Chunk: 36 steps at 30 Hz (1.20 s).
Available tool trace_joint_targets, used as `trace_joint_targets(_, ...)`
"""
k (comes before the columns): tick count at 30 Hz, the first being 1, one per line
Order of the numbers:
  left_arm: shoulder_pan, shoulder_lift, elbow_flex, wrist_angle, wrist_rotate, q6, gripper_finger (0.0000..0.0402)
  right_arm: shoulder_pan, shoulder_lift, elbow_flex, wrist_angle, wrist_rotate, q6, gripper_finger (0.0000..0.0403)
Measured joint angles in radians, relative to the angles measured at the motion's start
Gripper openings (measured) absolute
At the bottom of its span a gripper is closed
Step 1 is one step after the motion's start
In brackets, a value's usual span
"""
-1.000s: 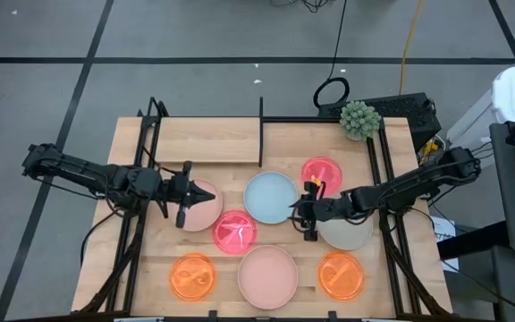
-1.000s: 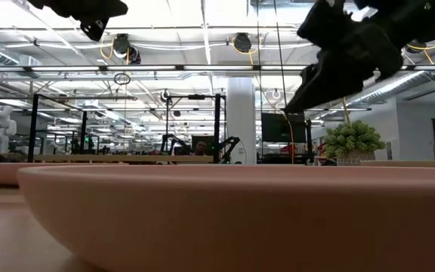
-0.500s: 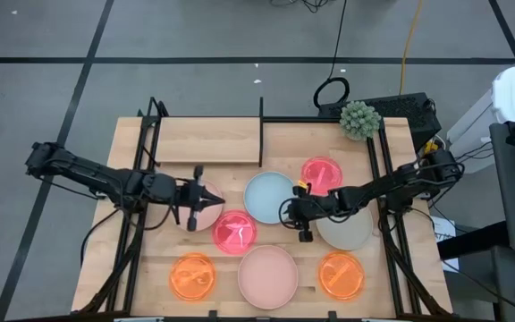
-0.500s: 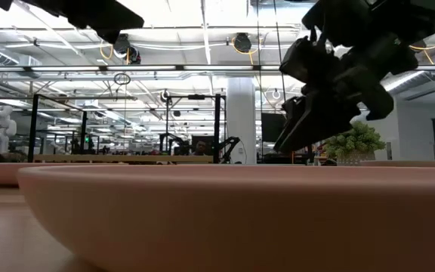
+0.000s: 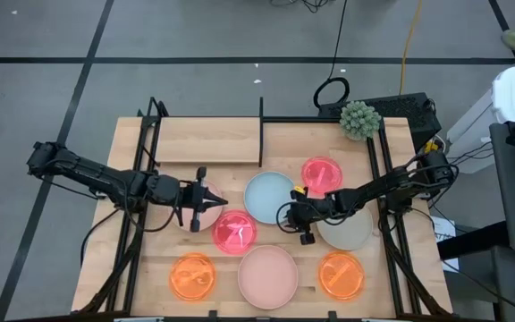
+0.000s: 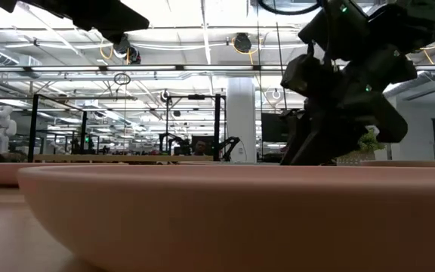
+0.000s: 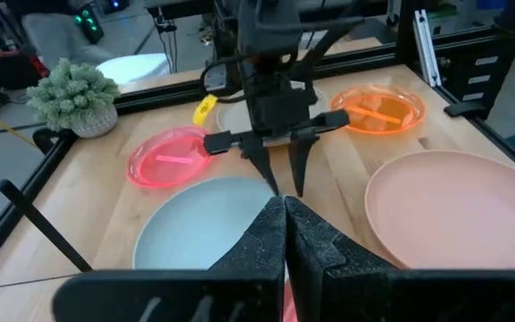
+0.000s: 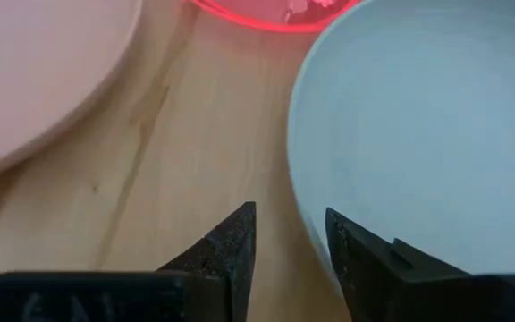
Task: Place and stack plates onto a shelf
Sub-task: Put the blue plate on the shelf
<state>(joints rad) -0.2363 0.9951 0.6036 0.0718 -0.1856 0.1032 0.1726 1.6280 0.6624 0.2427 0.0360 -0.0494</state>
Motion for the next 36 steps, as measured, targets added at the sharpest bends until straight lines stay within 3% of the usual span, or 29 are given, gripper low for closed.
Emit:
trace_joint_targets(12,0.000,0.000,0.000,0.000,0.000,0.003,0.0001,-0.010,0.006,0.000,0.004,0.018,-0.048,0.0007)
trace_joint_targets(22,0.000,0.000,0.000,0.000,0.000,-0.003,0.0001,-0.008,-0.021,0.000,0.009,0.016,-0.069,0.0003)
trace_joint_targets(36,0.000,0.000,0.000,-0.018,0.000,-0.063,0.0001,0.011,-0.266,-0.001,-0.036,0.012,-0.031,0.0001)
